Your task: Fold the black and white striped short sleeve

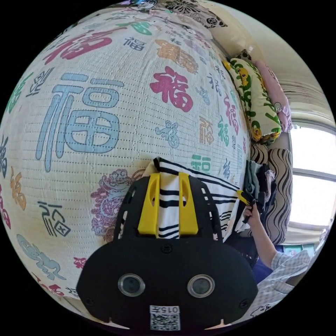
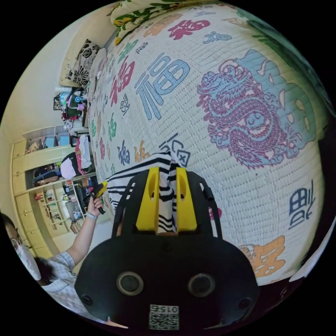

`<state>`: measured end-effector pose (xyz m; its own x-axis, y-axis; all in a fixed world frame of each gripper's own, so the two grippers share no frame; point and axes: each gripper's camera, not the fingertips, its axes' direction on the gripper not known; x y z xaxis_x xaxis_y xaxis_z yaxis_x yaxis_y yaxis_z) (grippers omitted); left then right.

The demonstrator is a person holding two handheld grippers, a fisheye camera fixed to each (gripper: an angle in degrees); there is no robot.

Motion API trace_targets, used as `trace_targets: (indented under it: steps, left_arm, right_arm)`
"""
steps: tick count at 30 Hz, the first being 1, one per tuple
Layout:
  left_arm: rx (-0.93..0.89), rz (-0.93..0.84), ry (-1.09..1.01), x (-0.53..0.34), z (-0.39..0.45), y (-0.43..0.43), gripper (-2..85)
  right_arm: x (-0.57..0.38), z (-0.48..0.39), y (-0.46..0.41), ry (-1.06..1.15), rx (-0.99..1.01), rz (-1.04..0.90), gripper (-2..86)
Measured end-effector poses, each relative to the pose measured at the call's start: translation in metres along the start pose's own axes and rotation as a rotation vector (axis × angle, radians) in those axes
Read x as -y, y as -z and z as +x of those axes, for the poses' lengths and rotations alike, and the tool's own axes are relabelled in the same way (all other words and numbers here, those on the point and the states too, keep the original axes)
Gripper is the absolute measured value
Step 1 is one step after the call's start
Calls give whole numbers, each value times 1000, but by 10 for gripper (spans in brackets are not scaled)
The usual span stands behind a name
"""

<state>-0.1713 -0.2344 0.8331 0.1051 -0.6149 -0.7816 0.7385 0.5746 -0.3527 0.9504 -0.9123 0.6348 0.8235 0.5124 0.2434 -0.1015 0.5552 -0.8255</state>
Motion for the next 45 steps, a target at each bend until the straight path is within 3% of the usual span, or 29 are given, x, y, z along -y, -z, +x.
trace_targets:
  steps: [2,6,13,17,22,25,29,37,40,43,45]
  left_arm:
    - [9,-4,-23,2,0,0,11]
    - [48,6,-67,1,2,9,-2]
    - [65,6,-77,-13,-7,11,51]
    - [70,31,-87,-53,1,37,63]
    - [100,-133,-191,-131,27,19,71]
    - [213,-204,-235,-171,31,-4,67]
    - [339,-141,-338,-200,30,-20,57]
    - [428,-21,-389,-234,35,-30,52]
    - [396,-19,-343,-236,27,-28,44]
    - [293,2,-265,-240,12,-12,36]
    - [183,72,-195,-249,-3,12,43]
  right_arm:
    - [3,-9,-5,32,4,-4,13]
    - [6,-27,-9,73,-95,-14,-3]
    - [4,-45,-17,33,-20,-34,28]
    - [-32,-89,-2,180,-153,-2,15]
    - [-92,-148,-63,339,-138,-305,-3]
    - [-123,-162,-111,337,-323,-449,-8]
    - [-135,-181,-123,279,-360,-390,-10]
    - [-161,-246,-150,301,-650,-284,-10]
    - [-171,-259,-149,299,-659,-229,-9]
    - [-162,-287,-148,279,-693,-327,-8]
    - [-152,-340,-136,447,-590,-248,-8]
